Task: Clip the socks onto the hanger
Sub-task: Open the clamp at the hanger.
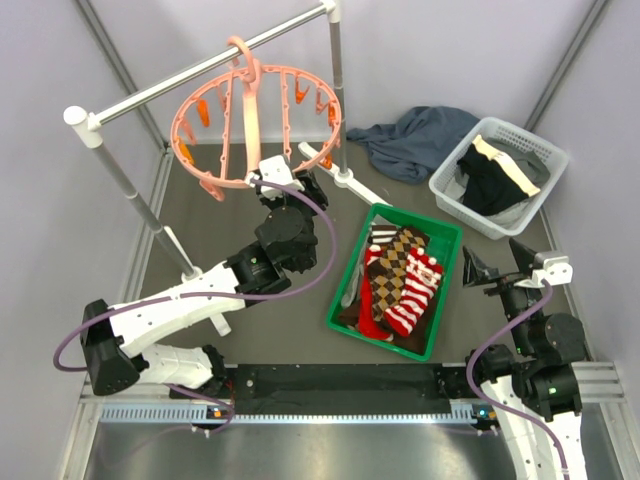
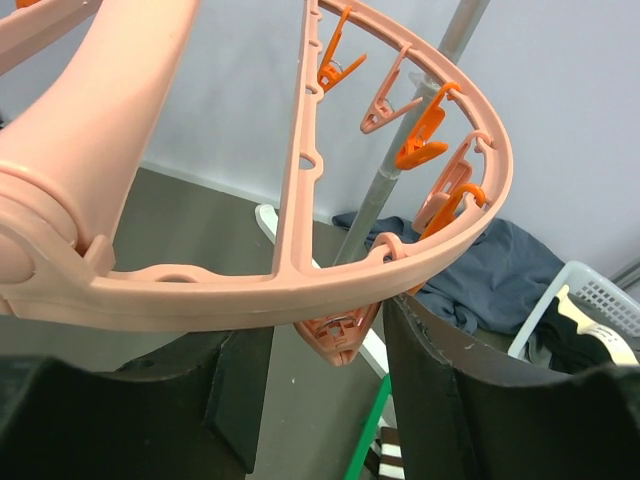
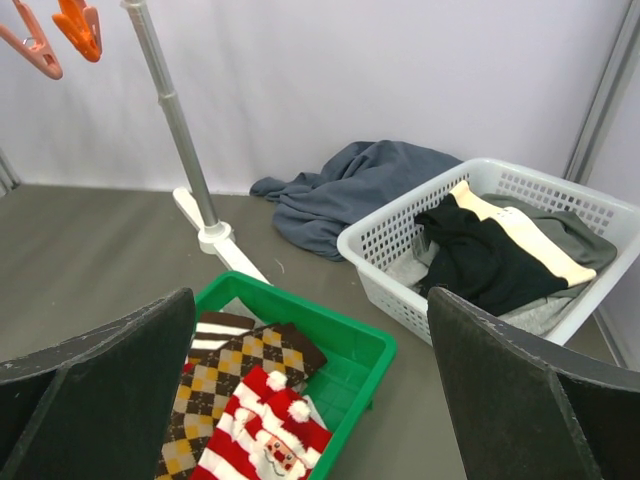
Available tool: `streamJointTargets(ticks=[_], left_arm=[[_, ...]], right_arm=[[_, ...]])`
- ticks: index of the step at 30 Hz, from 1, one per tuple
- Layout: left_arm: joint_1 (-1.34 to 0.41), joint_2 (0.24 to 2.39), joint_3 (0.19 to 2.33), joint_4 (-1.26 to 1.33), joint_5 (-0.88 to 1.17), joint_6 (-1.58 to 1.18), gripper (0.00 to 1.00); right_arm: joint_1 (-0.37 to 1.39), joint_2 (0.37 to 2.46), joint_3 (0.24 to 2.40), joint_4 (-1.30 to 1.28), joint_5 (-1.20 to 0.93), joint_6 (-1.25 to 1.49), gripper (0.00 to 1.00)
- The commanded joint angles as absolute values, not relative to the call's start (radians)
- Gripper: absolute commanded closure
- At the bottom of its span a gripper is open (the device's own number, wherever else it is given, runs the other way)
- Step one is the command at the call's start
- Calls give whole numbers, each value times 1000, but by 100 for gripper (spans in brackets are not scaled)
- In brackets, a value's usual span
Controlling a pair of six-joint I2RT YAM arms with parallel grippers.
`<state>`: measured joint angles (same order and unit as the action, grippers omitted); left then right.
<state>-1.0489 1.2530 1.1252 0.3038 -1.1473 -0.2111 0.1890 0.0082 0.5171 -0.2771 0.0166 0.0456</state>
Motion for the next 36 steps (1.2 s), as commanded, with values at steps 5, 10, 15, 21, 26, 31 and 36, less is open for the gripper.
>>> streamJointTargets(ticks=[5,10,15,21,26,31,36], left_arm=[[-1029,1261,1155,350,-1114,-199,52],[-1028,1256,1155,367,-1108,-176,60],[-1028,1246,1154,354,-1094,-179,69],[-1028,1215,1157,278,-1065,-230,90],[-1026,1195,1193,125,-1034,-294,100],[-1025,1164,1229,-82,-1003,-379,100],[-1014,1121,1204,-179,-979,-451,100]], right_arm=[[204,-98,532,-255,15,54,1],[204,-98,532,-256,11,52,1],[203,-98,531,-255,3,51,1],[202,-98,529,-252,3,51,1],[202,-77,537,-252,-98,57,1],[203,93,604,-327,-233,120,1],[203,403,724,-512,-324,234,1]])
